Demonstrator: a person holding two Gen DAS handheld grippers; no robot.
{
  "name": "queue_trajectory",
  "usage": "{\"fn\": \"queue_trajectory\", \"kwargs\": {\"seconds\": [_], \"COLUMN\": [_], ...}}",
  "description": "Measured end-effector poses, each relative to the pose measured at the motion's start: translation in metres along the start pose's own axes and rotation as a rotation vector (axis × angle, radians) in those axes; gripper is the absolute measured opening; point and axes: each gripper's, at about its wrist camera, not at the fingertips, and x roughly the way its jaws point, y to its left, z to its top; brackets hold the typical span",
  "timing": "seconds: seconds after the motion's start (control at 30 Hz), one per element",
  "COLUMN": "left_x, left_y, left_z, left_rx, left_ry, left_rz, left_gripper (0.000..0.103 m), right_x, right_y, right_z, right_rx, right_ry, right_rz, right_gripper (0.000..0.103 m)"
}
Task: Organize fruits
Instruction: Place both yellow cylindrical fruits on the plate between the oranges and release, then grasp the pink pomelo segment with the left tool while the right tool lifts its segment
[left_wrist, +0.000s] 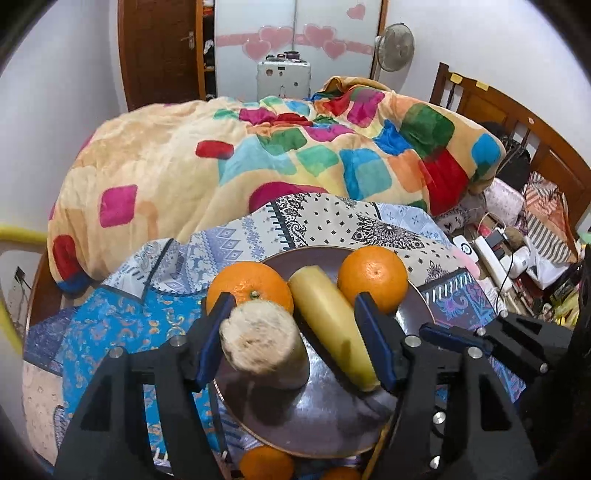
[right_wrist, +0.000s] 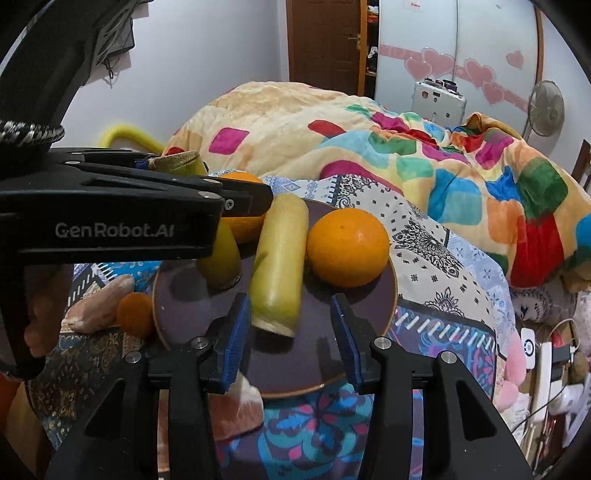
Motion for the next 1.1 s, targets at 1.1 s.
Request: {"fn": "queue_trajectory", "kwargs": {"seconds": [1.1], "left_x": [-0.099], "left_y": [0.065], "left_z": [-0.136], "left_rx": [-0.01], "left_ry": [-0.004], "left_rz": [0.112], "left_gripper": [0.08], "right_x": [-0.04], "right_y": [0.051], "right_z": [-0.043], "right_rx": [0.067], "right_ry": [-0.009], "right_rz": [0.014], "right_gripper": [0.078]}}
